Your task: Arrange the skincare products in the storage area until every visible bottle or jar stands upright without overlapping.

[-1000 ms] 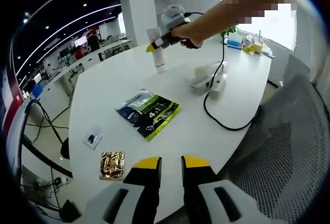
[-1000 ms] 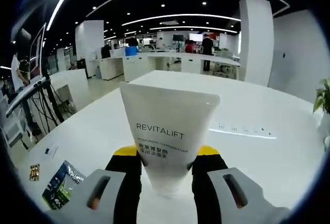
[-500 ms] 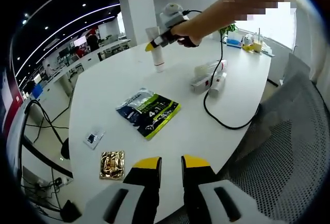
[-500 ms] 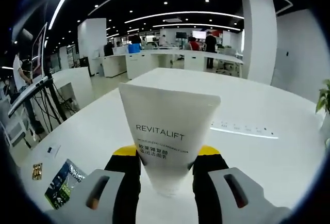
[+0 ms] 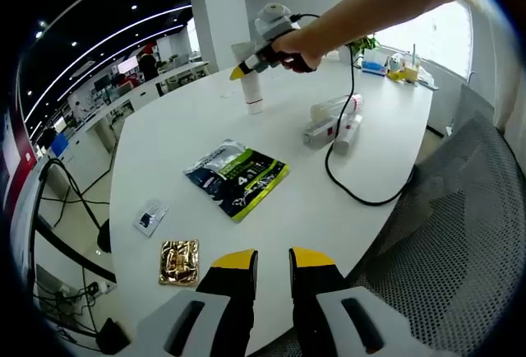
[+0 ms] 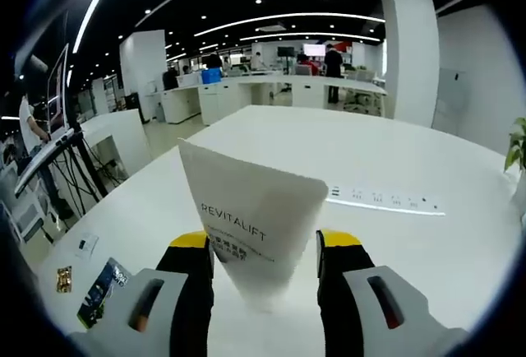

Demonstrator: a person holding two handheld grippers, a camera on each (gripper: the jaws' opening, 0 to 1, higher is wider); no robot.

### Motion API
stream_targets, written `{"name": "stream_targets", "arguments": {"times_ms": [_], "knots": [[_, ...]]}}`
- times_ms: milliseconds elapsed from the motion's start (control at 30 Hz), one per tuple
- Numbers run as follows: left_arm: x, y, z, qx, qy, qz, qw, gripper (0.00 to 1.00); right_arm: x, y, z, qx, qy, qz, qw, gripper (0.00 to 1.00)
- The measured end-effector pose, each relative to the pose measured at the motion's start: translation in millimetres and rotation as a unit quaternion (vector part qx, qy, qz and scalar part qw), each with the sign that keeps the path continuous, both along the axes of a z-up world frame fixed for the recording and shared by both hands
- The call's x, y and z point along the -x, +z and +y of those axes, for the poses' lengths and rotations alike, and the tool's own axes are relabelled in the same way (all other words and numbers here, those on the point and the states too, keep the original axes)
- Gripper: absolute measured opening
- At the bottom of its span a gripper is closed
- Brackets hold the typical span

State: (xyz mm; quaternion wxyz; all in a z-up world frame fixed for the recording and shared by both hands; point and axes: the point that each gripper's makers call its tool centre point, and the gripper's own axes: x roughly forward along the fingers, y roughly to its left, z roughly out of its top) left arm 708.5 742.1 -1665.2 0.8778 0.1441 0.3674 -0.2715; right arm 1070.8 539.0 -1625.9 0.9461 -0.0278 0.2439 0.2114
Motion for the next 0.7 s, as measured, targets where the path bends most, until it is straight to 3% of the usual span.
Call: {"name": "stream_targets", "arguments": {"times_ms": [700], "knots": [[-0.2, 4.9, -5, 0.004, -0.011, -0.011, 0.9999, 0.16, 51, 40.2, -19, -0.056, -0.034, -0.011, 0.9978, 0.63]]}}
